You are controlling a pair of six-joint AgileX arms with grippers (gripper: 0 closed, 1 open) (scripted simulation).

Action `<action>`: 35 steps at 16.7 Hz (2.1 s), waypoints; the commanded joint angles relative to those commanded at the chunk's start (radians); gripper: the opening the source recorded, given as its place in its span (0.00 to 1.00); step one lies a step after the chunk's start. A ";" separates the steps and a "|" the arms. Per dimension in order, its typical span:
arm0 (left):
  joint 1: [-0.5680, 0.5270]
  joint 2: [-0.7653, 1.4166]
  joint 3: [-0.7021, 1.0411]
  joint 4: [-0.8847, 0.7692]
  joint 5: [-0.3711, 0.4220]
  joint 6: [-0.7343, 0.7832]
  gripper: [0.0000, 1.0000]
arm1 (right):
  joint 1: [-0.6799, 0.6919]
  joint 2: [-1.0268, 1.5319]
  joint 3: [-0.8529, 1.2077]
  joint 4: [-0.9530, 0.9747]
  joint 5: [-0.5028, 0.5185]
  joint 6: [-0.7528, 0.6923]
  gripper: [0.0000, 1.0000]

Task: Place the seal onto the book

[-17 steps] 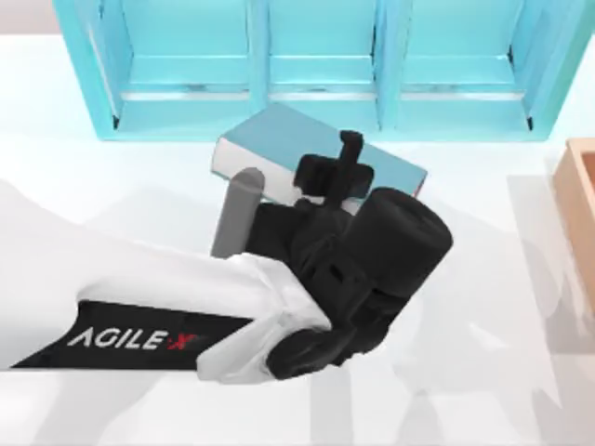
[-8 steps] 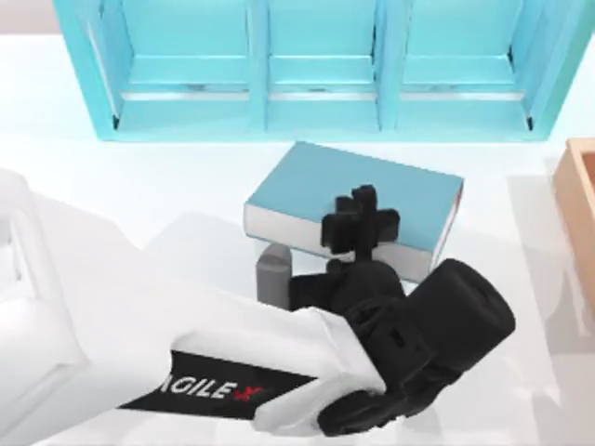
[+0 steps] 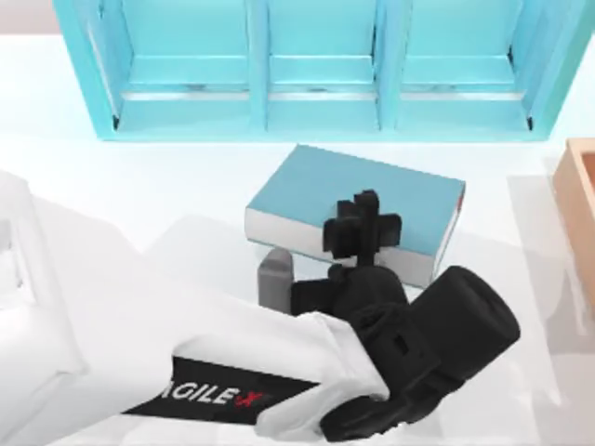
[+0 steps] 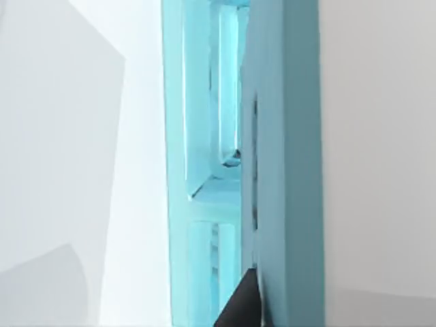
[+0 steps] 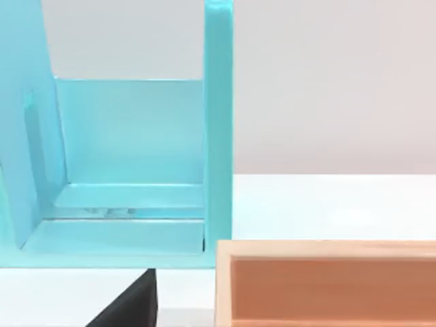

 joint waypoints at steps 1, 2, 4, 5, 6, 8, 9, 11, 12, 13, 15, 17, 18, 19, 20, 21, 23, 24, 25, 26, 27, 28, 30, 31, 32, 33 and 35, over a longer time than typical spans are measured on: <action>-0.001 -0.001 0.000 -0.001 -0.001 -0.001 0.00 | 0.000 0.000 0.000 0.000 0.000 0.000 1.00; -0.001 -0.001 0.000 -0.001 -0.001 -0.001 0.00 | 0.000 0.000 0.000 0.000 0.000 0.000 1.00; 0.003 0.007 -0.004 0.001 0.002 0.000 0.00 | 0.000 0.000 0.000 0.000 0.000 0.000 1.00; 0.003 0.017 -0.008 0.012 0.001 0.000 0.00 | 0.000 0.000 0.000 0.000 0.000 0.000 1.00; 0.003 0.030 -0.014 0.030 0.001 0.001 0.00 | 0.000 0.000 0.000 0.000 0.000 0.000 1.00; 0.004 0.060 -0.026 0.075 0.002 0.002 0.00 | 0.000 0.000 0.000 0.000 0.000 0.000 1.00; 0.003 0.073 -0.032 0.095 0.003 0.001 0.00 | 0.000 0.000 0.000 0.000 0.000 0.000 1.00; 0.003 0.087 -0.037 0.115 0.004 0.001 0.00 | 0.000 0.000 0.000 0.000 0.000 0.000 1.00; 0.003 0.087 -0.037 0.115 0.004 0.001 0.00 | 0.000 0.000 0.000 0.000 0.000 0.000 1.00; 0.003 0.087 -0.037 0.115 0.004 0.001 0.00 | 0.000 0.000 0.000 0.000 0.000 0.000 1.00; 0.003 0.087 -0.037 0.115 0.004 0.001 0.08 | 0.000 0.000 0.000 0.000 0.000 0.000 1.00; 0.003 0.087 -0.037 0.115 0.004 0.001 0.23 | 0.000 0.000 0.000 0.000 0.000 0.000 1.00; 0.003 0.087 -0.037 0.115 0.004 0.001 0.30 | 0.000 0.000 0.000 0.000 0.000 0.000 1.00; 0.003 0.087 -0.037 0.115 0.004 0.001 0.38 | 0.000 0.000 0.000 0.000 0.000 0.000 1.00; 0.003 0.087 -0.037 0.115 0.004 0.001 0.45 | 0.000 0.000 0.000 0.000 0.000 0.000 1.00; 0.003 0.087 -0.037 0.115 0.004 0.001 0.53 | 0.000 0.000 0.000 0.000 0.000 0.000 1.00; 0.003 0.087 -0.037 0.115 0.004 0.001 0.68 | 0.000 0.000 0.000 0.000 0.000 0.000 1.00; 0.003 0.087 -0.037 0.115 0.004 0.001 0.75 | 0.000 0.000 0.000 0.000 0.000 0.000 1.00; 0.003 0.087 -0.037 0.115 0.004 0.001 0.83 | 0.000 0.000 0.000 0.000 0.000 0.000 1.00; 0.003 0.087 -0.037 0.115 0.004 0.001 0.90 | 0.000 0.000 0.000 0.000 0.000 0.000 1.00; 0.003 0.087 -0.037 0.115 0.004 0.001 0.98 | 0.000 0.000 0.000 0.000 0.000 0.000 1.00; 0.003 0.087 -0.037 0.115 0.004 0.001 1.00 | 0.000 0.000 0.000 0.000 0.000 0.000 1.00; 0.003 0.087 -0.037 0.115 0.004 0.001 1.00 | 0.000 0.000 0.000 0.000 0.000 0.000 1.00; 0.003 0.087 -0.037 0.115 0.004 0.001 1.00 | 0.000 0.000 0.000 0.000 0.000 0.000 1.00; 0.003 0.087 -0.037 0.115 0.004 0.001 1.00 | 0.000 0.000 0.000 0.000 0.000 0.000 1.00; 0.003 0.087 -0.037 0.115 0.004 0.001 1.00 | 0.000 0.000 0.000 0.000 0.000 0.000 1.00; 0.003 0.087 -0.037 0.115 0.004 0.001 1.00 | 0.000 0.000 0.000 0.000 0.000 0.000 1.00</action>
